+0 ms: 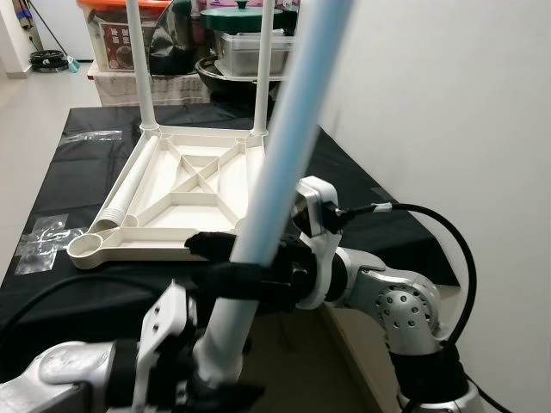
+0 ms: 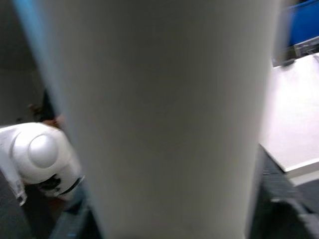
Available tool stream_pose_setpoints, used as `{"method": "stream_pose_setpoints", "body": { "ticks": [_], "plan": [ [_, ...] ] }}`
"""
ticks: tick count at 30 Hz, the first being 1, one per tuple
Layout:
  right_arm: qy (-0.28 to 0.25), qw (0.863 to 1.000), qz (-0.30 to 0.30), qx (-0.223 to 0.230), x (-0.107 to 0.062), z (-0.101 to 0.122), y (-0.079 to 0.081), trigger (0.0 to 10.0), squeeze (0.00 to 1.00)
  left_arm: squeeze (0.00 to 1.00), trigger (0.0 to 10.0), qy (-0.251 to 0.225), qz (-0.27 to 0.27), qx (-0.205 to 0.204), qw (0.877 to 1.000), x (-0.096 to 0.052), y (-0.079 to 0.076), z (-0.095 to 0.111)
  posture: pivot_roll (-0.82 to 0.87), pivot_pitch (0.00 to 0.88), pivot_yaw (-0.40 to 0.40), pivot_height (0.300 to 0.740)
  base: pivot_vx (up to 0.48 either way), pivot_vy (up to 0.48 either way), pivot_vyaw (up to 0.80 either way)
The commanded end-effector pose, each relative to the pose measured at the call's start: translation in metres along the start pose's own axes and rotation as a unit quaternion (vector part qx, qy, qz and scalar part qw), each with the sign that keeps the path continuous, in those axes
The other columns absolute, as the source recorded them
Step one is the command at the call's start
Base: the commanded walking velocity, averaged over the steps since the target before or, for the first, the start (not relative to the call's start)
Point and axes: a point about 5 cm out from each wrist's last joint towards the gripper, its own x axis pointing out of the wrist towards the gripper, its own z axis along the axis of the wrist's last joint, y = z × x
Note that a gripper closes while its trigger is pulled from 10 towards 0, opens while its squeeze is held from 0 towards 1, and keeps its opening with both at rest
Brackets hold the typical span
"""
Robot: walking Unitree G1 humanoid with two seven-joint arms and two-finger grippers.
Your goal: Building children table
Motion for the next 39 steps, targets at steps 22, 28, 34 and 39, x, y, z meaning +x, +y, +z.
{"method": "stream_pose_setpoints", "body": {
  "ticks": [22,28,34,39],
  "plan": [
    [-0.031,0.999,-0.004,-0.012,-0.008,0.005,0.003,0.0,0.00,1.00,10.0,-0.042,0.122,0.050,0.990,-0.021,0.033,0.015,0.05,0.000,-0.081,0.740,0.000,0.000,0.00],
    [-0.011,0.997,-0.058,-0.045,-0.020,0.006,-0.009,0.0,0.00,1.00,10.0,-0.047,0.151,0.057,0.986,-0.033,0.036,0.019,0.06,0.000,-0.087,0.740,0.000,0.000,0.00],
    [0.016,0.947,-0.291,-0.135,-0.051,0.021,-0.056,0.0,0.00,0.00,10.0,-0.074,0.349,0.089,0.930,-0.060,0.068,0.024,0.06,0.000,-0.090,0.740,0.000,0.000,0.00],
    [-0.003,0.866,-0.456,-0.207,-0.071,0.037,-0.084,0.0,0.00,0.00,10.0,-0.069,0.460,0.055,0.883,-0.061,0.083,-0.006,0.06,0.000,-0.091,0.740,0.000,0.000,0.00]
  ]
}}
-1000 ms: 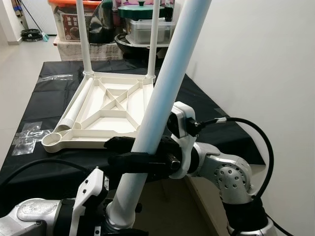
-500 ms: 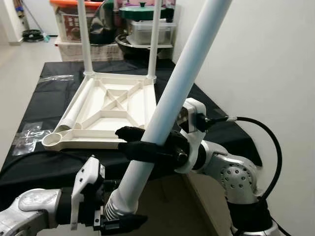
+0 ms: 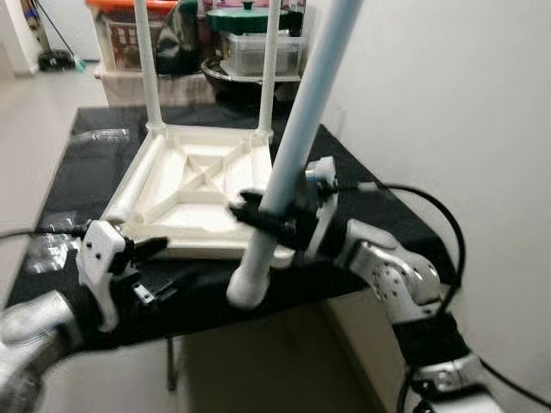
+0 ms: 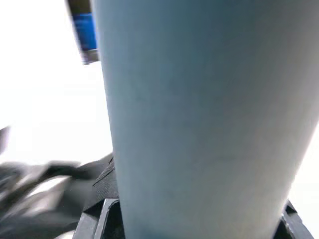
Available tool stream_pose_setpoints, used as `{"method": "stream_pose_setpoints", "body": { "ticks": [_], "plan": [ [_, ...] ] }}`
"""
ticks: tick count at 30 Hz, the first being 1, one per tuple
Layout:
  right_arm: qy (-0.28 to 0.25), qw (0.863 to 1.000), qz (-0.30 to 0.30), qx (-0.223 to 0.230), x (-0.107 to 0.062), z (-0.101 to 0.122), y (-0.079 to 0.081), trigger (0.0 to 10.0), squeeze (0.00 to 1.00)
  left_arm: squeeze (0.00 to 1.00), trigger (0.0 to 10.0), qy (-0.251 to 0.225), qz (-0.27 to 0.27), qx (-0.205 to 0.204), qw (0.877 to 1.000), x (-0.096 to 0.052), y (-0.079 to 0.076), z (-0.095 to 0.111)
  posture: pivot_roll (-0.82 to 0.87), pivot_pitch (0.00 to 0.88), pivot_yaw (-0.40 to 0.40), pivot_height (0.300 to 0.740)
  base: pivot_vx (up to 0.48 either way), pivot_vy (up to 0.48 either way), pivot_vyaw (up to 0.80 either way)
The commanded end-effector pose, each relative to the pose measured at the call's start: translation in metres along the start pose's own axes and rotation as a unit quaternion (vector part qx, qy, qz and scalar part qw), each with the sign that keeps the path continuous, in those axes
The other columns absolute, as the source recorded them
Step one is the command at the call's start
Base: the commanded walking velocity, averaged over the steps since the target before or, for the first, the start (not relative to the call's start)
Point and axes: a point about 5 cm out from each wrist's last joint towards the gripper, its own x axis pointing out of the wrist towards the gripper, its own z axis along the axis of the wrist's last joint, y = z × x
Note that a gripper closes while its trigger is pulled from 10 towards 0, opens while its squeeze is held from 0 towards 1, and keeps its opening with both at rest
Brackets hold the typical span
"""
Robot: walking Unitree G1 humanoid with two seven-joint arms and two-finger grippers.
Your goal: Building children table
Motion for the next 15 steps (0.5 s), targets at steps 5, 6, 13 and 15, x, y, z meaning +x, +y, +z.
{"method": "stream_pose_setpoints", "body": {
  "ticks": [5,6,13,15],
  "plan": [
    [-0.013,0.996,-0.089,-0.008,0.003,0.005,-0.014,0.5,0.00,0.00,10.0,-0.019,0.033,-0.037,0.999,0.007,-0.018,-0.009,0.07,0.000,-0.089,0.740,0.000,0.000,0.00],
    [-0.010,0.995,-0.098,-0.017,0.005,0.004,-0.013,10.0,0.00,0.00,10.0,-0.017,0.043,-0.042,0.998,0.010,-0.020,-0.011,0.07,0.000,-0.086,0.740,0.000,0.000,0.00],
    [-0.044,0.987,-0.154,-0.033,0.009,0.007,-0.008,10.0,0.00,0.00,10.0,-0.069,0.112,-0.075,0.988,0.020,-0.023,-0.002,0.07,0.000,-0.074,0.740,0.000,0.000,0.00],
    [-0.052,0.985,-0.158,-0.037,0.008,0.009,-0.007,10.0,0.00,0.00,10.0,-0.072,0.116,-0.076,0.988,0.020,-0.022,0.000,0.07,0.000,-0.074,0.740,0.000,0.000,0.00]
  ]
}}
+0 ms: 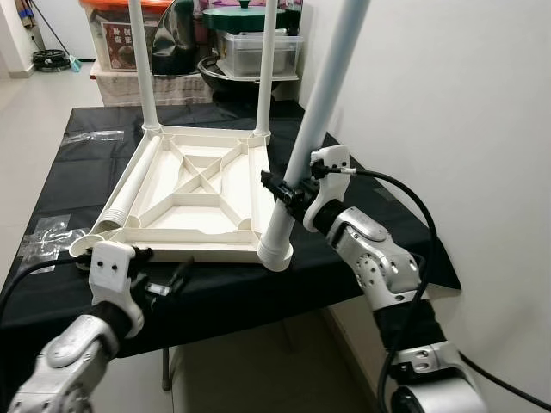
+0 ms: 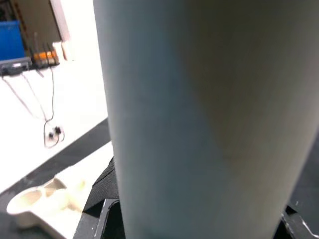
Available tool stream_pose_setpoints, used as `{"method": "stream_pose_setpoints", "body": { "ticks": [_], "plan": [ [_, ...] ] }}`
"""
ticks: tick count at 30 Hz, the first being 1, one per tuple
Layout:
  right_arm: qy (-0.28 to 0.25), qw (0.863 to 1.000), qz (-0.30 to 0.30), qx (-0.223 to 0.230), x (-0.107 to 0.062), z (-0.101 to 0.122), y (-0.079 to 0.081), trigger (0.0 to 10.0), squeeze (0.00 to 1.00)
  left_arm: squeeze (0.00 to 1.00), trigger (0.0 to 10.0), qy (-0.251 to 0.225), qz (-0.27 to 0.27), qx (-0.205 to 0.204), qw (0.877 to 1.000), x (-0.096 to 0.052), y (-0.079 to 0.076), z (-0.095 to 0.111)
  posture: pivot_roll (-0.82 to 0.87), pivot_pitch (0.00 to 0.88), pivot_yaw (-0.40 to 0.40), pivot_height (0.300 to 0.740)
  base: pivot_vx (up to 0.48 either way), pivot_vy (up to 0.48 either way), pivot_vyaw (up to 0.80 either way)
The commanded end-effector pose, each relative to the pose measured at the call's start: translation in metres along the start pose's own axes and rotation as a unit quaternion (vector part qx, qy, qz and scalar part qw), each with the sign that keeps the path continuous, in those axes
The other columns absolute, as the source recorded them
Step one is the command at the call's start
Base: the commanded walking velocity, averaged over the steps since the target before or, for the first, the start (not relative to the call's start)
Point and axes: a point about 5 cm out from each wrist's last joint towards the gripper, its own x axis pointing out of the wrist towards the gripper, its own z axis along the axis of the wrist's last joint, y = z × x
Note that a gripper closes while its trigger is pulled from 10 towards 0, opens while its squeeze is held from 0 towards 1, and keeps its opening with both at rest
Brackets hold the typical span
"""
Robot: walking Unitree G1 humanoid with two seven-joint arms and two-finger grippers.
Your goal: Building children table
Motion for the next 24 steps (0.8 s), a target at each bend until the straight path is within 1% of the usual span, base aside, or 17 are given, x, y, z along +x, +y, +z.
{"method": "stream_pose_setpoints", "body": {
  "ticks": [1,2,3,5,8,11,13,14,15,18,21,24],
  "plan": [
    [-0.034,0.999,-0.019,0.008,-0.002,0.012,-0.002,10.0,0.00,0.00,10.0,-0.009,0.004,0.000,1.000,-0.001,-0.002,0.003,0.07,0.000,-0.072,0.740,0.000,0.319,0.00],
    [-0.034,0.999,-0.019,0.008,-0.002,0.012,-0.002,10.0,0.00,0.00,10.0,-0.009,0.004,0.000,1.000,-0.001,-0.002,0.003,0.07,0.000,-0.072,0.740,0.000,0.319,0.00],
    [-0.034,0.999,-0.027,0.017,-0.002,0.013,-0.003,10.0,0.00,0.00,10.0,-0.007,0.005,-0.001,1.000,-0.001,-0.002,0.002,0.07,0.000,-0.071,0.740,0.000,0.480,-0.80],
    [-0.034,0.999,-0.033,0.023,-0.002,0.014,-0.004,10.0,0.00,0.00,10.0,-0.005,0.007,-0.002,1.000,-0.001,-0.002,0.002,0.07,0.000,-0.071,0.740,0.000,0.480,-0.80],
    [-0.036,0.998,-0.041,0.024,-0.002,0.015,-0.006,10.0,0.00,0.00,10.0,-0.006,0.008,-0.007,1.000,-0.001,-0.002,0.002,0.07,0.000,-0.071,0.740,0.000,0.480,-0.80],
    [-0.043,0.998,-0.051,0.015,-0.004,0.017,-0.009,10.0,0.00,0.00,10.0,-0.006,0.021,-0.009,1.000,0.000,0.000,0.001,0.06,0.000,-0.069,0.740,0.000,0.475,-0.28],
    [-0.047,0.998,-0.049,0.010,-0.005,0.015,-0.005,10.0,0.00,0.00,10.0,0.002,0.045,0.013,0.999,0.001,0.005,-0.001,0.06,0.000,-0.067,0.740,0.000,0.000,0.00],
    [-0.047,0.998,-0.049,0.010,-0.005,0.015,-0.005,10.0,0.00,0.00,10.0,0.002,0.045,0.013,0.999,0.001,0.005,-0.001,0.06,0.000,-0.067,0.740,0.000,0.000,0.00],
    [-0.048,0.998,-0.046,0.008,-0.004,0.012,0.000,10.0,0.00,0.00,10.0,0.004,0.054,0.030,0.998,0.003,0.007,-0.002,0.06,0.000,-0.067,0.740,0.000,0.000,0.00],
    [-0.048,0.998,-0.043,0.008,-0.004,0.010,0.002,10.0,0.00,0.00,10.0,0.000,0.053,0.041,0.998,0.004,0.006,0.000,0.06,0.000,-0.068,0.740,0.000,0.000,0.00],
    [-0.050,0.998,-0.037,0.005,-0.005,0.010,0.005,10.0,0.00,0.00,10.0,-0.009,0.068,0.042,0.997,0.006,0.006,0.002,0.06,0.000,-0.068,0.740,0.417,0.000,0.00],
    [-0.051,0.998,-0.036,0.004,-0.005,0.011,0.005,10.0,0.00,0.00,10.0,-0.011,0.072,0.039,0.997,0.007,0.006,0.002,0.06,0.000,-0.069,0.740,0.480,0.000,0.00]
  ]
}}
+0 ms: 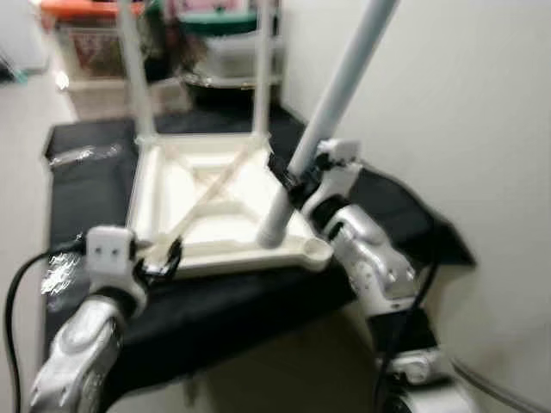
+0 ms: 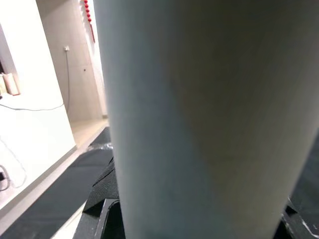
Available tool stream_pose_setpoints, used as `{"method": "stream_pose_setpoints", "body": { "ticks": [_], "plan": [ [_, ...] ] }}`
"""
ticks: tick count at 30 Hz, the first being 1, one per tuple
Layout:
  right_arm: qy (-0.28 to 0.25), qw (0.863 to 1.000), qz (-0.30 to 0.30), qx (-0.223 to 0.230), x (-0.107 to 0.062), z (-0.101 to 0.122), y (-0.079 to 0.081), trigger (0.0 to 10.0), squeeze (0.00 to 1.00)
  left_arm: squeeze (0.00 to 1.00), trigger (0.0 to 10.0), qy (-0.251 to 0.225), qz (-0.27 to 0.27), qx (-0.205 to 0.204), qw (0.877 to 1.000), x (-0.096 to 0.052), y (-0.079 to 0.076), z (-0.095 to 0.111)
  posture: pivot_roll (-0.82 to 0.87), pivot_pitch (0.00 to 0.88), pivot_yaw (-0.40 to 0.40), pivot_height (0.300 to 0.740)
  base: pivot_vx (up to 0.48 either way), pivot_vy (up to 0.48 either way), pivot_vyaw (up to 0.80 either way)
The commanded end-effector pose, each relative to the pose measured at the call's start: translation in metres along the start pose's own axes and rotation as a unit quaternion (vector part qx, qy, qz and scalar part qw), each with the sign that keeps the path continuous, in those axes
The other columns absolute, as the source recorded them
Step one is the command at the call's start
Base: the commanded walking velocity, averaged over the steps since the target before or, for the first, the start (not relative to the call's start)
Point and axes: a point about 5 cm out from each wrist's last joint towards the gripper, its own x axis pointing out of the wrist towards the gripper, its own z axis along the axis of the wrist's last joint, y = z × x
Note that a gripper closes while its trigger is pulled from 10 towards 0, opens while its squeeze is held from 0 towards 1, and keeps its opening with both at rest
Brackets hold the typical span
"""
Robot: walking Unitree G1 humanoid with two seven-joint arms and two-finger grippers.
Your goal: Building children table
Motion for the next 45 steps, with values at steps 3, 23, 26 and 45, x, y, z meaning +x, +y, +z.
{"method": "stream_pose_setpoints", "body": {
  "ticks": [3,23,26,45],
  "plan": [
    [-0.020,1.000,0.010,-0.008,0.002,0.008,0.004,10.0,0.00,0.00,10.0,0.006,0.008,0.001,1.000,0.001,-0.001,-0.003,0.06,0.000,-0.070,0.740,0.480,0.000,0.00],
    [-0.026,1.000,0.006,-0.009,0.000,0.010,0.004,10.0,0.00,0.00,10.0,0.010,0.001,0.034,0.999,0.004,-0.010,-0.007,0.06,0.000,-0.068,0.740,0.185,-0.056,0.14],
    [-0.026,1.000,0.006,-0.009,0.000,0.010,0.004,10.0,0.00,0.00,10.0,0.014,-0.004,0.041,0.999,0.005,-0.012,-0.009,0.06,0.000,-0.069,0.740,0.000,-0.458,0.00],
    [0.004,0.997,0.076,-0.022,0.001,0.007,0.009,10.0,0.00,0.00,10.0,0.015,-0.002,0.026,1.000,0.005,-0.013,-0.012,0.06,0.000,-0.075,0.740,0.000,-0.272,0.00]
  ]
}}
